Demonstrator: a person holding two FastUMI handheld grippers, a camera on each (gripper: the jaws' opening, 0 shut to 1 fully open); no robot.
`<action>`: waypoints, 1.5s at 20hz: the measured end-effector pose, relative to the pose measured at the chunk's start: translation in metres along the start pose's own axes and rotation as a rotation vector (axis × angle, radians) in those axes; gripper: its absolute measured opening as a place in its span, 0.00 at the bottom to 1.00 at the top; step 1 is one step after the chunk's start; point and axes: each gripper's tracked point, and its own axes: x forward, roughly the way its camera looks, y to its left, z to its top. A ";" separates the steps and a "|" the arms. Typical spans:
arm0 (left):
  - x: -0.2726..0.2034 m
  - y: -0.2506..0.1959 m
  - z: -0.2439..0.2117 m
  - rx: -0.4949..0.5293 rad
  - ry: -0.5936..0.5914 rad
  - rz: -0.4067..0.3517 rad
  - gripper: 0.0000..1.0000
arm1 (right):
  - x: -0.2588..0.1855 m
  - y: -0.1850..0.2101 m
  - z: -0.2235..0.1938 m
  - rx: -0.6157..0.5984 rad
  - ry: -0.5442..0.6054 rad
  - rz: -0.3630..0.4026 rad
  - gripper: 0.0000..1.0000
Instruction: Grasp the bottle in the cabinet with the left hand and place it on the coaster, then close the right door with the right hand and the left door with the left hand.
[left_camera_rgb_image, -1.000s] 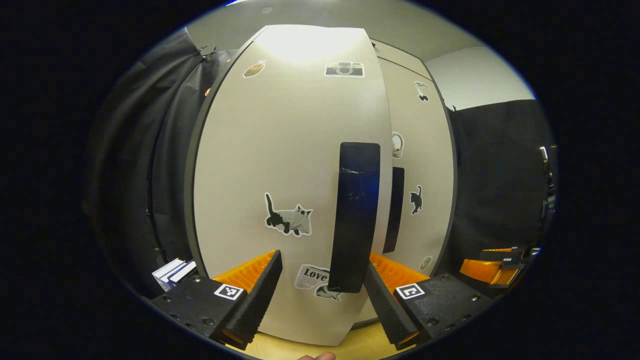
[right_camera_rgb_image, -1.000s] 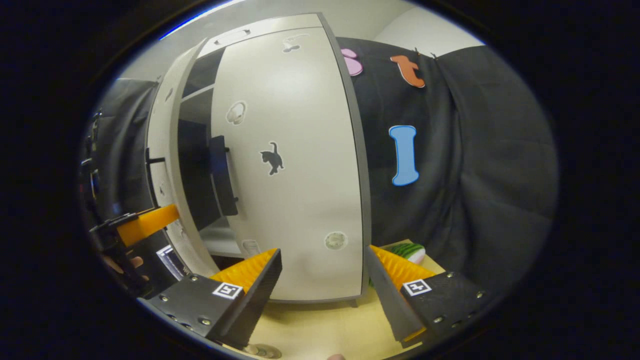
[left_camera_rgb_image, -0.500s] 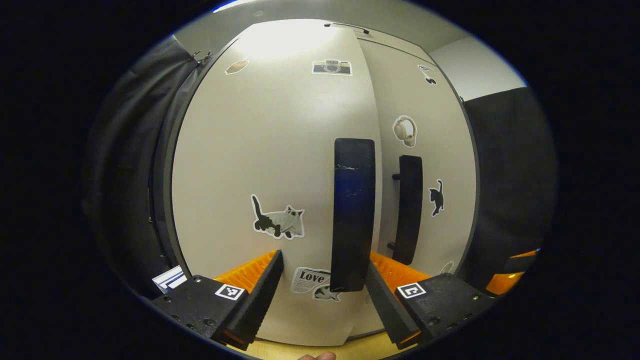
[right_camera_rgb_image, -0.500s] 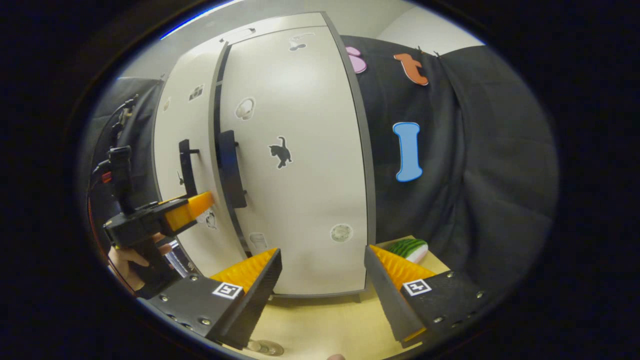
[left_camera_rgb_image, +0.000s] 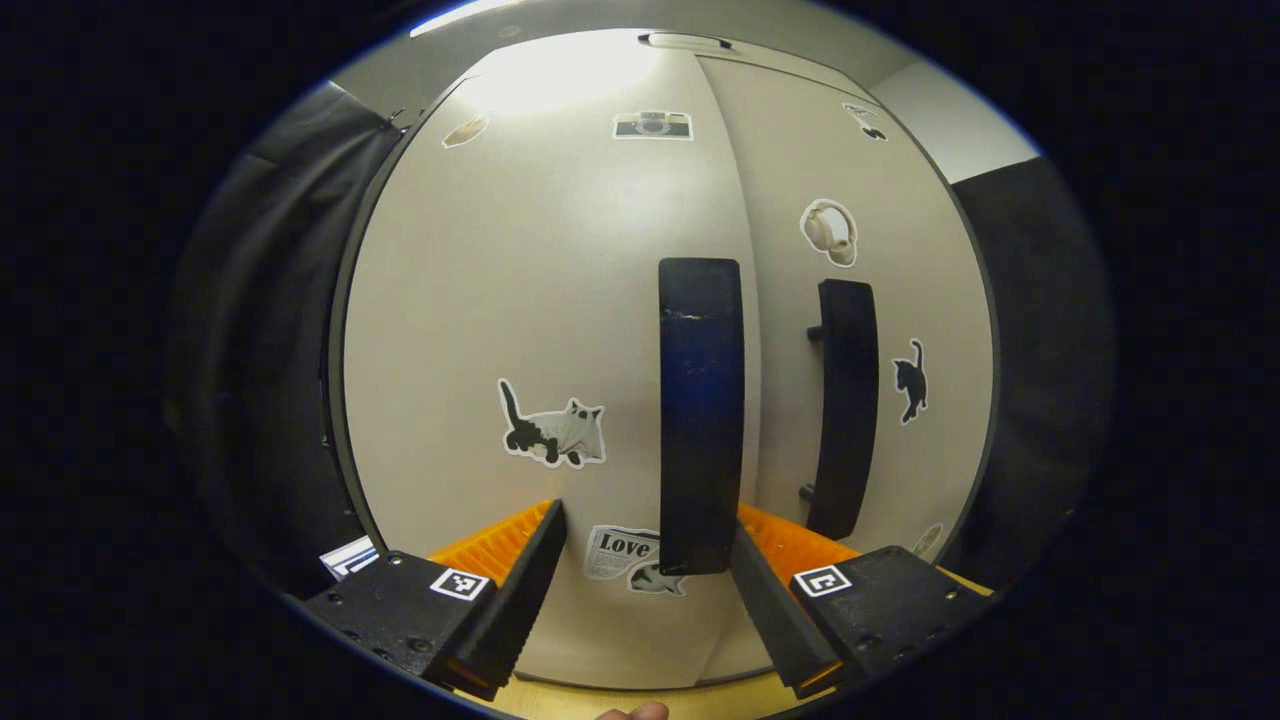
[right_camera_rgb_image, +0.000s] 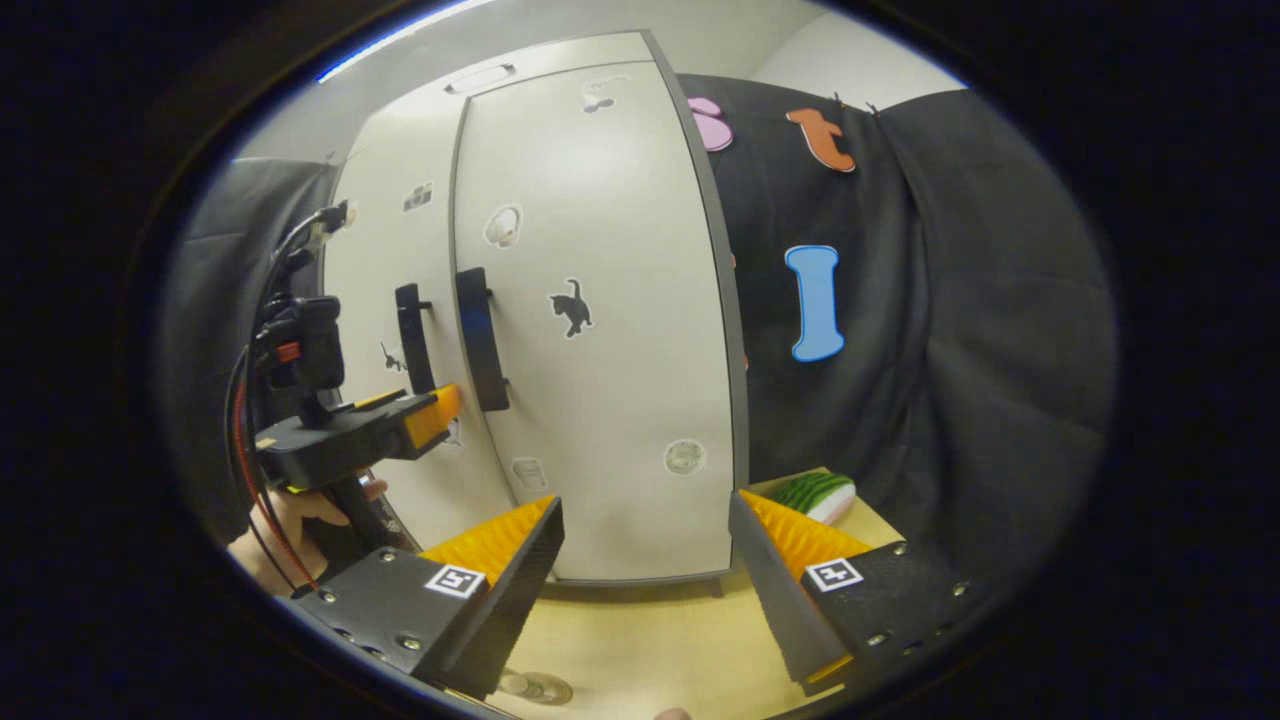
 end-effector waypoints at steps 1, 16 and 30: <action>-0.004 -0.001 0.003 -0.017 -0.007 -0.006 0.95 | -0.003 0.000 0.002 -0.002 -0.004 0.003 1.00; -0.172 0.009 0.057 -0.002 -0.037 0.005 0.95 | -0.047 0.026 0.052 -0.067 -0.106 0.023 1.00; -0.232 0.030 0.057 -0.014 -0.021 0.056 0.93 | -0.075 0.033 0.069 -0.097 -0.161 0.003 1.00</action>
